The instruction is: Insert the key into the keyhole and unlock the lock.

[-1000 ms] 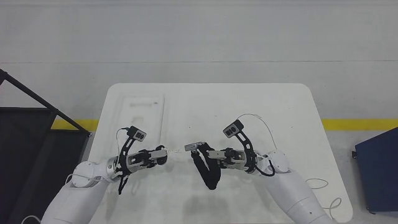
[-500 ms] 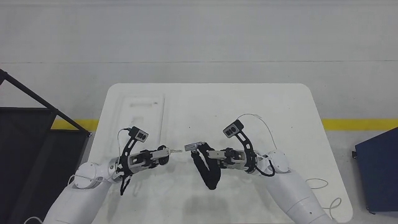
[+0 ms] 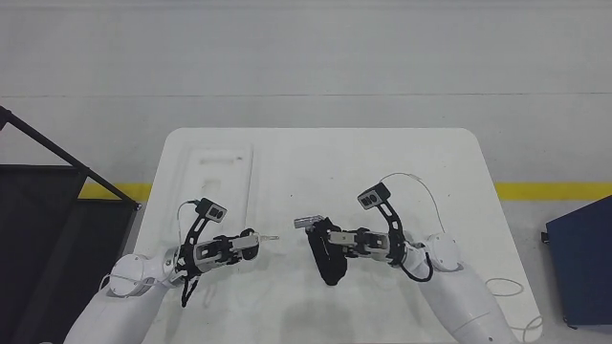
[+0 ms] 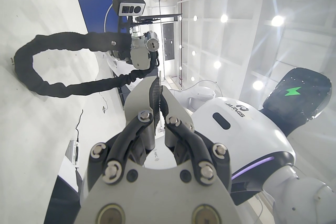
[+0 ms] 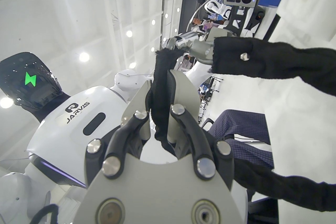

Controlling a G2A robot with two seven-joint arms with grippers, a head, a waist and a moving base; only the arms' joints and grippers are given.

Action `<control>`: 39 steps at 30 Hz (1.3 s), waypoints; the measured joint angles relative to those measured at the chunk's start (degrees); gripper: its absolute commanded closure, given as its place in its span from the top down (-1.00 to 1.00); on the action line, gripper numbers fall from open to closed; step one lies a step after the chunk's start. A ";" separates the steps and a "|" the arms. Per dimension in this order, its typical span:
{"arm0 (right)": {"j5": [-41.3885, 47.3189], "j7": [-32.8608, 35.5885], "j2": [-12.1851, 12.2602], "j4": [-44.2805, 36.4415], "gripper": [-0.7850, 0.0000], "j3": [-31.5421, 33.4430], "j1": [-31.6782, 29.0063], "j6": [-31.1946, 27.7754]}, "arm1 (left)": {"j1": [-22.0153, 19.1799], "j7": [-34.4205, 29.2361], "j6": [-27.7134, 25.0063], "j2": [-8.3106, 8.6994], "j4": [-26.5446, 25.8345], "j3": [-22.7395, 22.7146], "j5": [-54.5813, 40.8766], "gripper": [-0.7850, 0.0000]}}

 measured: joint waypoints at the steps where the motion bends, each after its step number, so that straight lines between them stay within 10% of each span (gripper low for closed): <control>1: -0.54 0.40 0.12 -0.42 -1.00 0.11 -0.18 0.41 | -0.03 0.19 0.18 -0.02 -0.06 -0.07 0.18 -1.00; 39: -3.26 -0.87 0.90 -3.90 -1.00 0.67 -1.66 -0.83 | -2.73 0.02 1.99 -1.22 0.22 2.28 2.20 -1.00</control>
